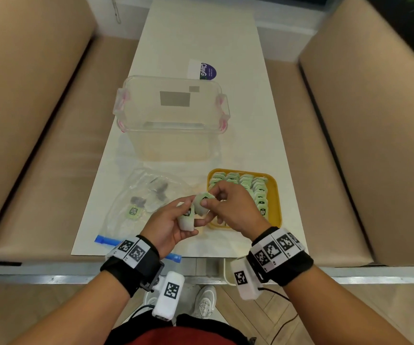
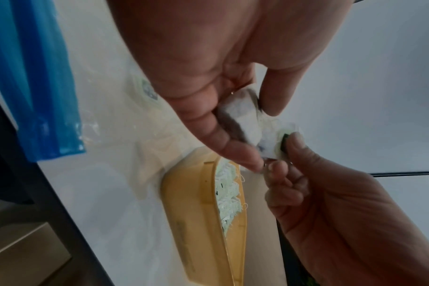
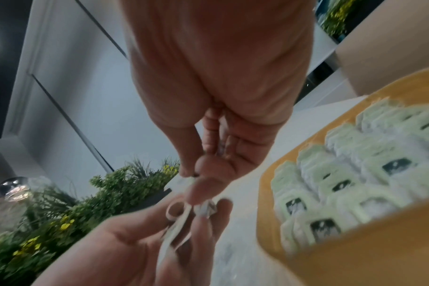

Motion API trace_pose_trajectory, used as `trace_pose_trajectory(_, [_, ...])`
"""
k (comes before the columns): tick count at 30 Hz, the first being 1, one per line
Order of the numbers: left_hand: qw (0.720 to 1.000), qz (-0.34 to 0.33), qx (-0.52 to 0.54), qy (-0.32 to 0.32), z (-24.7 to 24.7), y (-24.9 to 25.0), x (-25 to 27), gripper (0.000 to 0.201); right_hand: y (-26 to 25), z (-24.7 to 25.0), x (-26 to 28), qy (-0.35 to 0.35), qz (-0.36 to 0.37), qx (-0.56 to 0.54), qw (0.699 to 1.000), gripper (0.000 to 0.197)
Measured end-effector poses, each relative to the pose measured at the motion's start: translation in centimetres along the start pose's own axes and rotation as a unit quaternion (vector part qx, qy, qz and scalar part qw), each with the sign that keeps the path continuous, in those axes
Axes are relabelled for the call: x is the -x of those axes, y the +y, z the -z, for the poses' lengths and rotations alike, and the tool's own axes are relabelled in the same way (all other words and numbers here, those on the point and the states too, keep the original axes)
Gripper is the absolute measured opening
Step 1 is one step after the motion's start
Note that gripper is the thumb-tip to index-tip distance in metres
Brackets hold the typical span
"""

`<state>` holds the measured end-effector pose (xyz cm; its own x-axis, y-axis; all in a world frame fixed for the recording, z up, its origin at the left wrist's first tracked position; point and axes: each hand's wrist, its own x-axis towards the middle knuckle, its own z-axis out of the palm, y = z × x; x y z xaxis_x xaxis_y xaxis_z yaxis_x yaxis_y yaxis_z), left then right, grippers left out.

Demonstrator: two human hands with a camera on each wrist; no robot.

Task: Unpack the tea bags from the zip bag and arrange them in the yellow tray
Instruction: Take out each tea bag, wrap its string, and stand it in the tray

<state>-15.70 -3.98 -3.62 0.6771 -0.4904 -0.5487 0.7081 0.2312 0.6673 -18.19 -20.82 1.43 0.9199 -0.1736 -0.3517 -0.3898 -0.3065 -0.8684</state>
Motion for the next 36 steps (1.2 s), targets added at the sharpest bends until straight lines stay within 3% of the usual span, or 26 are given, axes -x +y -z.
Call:
trace_pose_trajectory(5, [0.997,-0.018,-0.073,0.035,-0.1,-0.4,-0.7,0.026,0.3,4.9,0.4,0.053,-0.006,0.034,0.998,0.017])
trace_pose_trajectory(9, [0.989,-0.042,-0.114,0.078,0.0,-0.6,-1.3,0.019,2.5,10.6,0.2,0.093,-0.013,0.23,0.969,0.022])
trace_pose_trajectory(12, [0.983,-0.059,-0.137,0.104,0.1,-0.9,-1.8,0.016,4.5,12.5,-0.1,0.042,-0.041,0.358,0.932,0.02])
trace_pose_trajectory(18, [0.961,-0.08,-0.224,0.143,-0.7,-1.9,-3.0,0.017,6.1,11.3,-0.8,-0.047,-0.044,0.464,0.884,0.019])
trace_pose_trajectory(24, [0.947,-0.063,-0.283,0.139,-1.5,-2.6,-4.0,0.026,5.9,10.4,-2.1,-0.131,-0.047,0.578,0.804,0.021])
trace_pose_trajectory(31, [0.945,-0.056,-0.293,0.133,-1.5,-2.9,-4.5,0.011,6.5,9.4,-2.8,-0.116,-0.02,0.662,0.74,0.016])
trace_pose_trajectory(36, [0.947,-0.053,-0.29,0.129,-1.6,-3.0,-4.5,0.008,6.9,9.3,-2.7,-0.095,-0.004,0.686,0.722,0.013])
